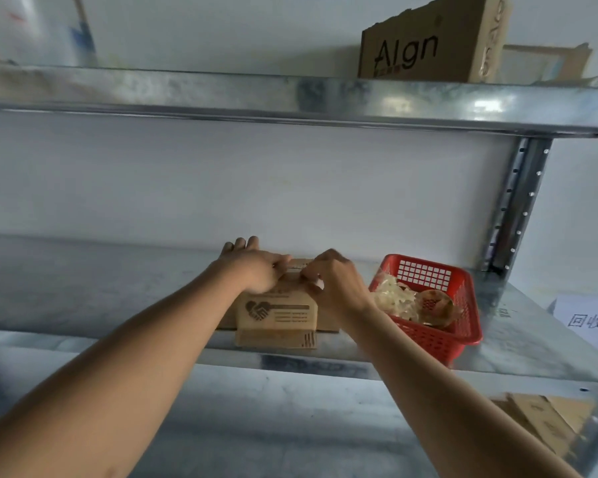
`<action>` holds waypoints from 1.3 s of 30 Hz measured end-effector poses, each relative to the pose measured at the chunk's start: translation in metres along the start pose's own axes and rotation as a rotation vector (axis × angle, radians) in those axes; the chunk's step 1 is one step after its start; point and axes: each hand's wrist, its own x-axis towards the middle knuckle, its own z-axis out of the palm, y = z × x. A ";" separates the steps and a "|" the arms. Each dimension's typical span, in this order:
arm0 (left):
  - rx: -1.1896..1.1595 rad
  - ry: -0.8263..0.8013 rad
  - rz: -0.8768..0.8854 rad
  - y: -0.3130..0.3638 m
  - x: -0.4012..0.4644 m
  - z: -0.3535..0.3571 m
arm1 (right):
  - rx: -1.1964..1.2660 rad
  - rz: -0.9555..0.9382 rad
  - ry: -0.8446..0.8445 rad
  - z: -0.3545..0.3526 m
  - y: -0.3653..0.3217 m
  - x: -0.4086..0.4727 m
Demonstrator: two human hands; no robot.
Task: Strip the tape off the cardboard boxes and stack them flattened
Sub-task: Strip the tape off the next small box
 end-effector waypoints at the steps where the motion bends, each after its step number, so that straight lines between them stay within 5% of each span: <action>1: 0.019 -0.003 -0.008 -0.010 -0.001 -0.002 | 0.002 0.044 0.028 0.007 -0.004 0.005; 8: -0.385 0.012 0.072 -0.083 -0.001 -0.003 | 0.200 0.241 -0.018 0.054 -0.025 0.041; 11: -0.423 0.041 0.103 -0.097 0.003 0.006 | 0.632 0.328 -0.170 0.076 -0.036 0.049; 15: -0.295 -0.063 0.148 -0.104 0.012 0.013 | 1.141 0.483 -0.109 0.091 -0.044 0.046; 19: -0.414 -0.106 0.268 -0.103 0.022 0.024 | 0.999 0.386 0.128 0.089 -0.037 0.025; 27: -0.494 -0.090 0.303 -0.112 0.040 0.039 | 0.467 0.102 0.208 0.088 -0.036 0.002; 39: -0.472 -0.107 0.321 -0.111 0.037 0.033 | 0.541 0.234 0.365 0.090 -0.044 -0.007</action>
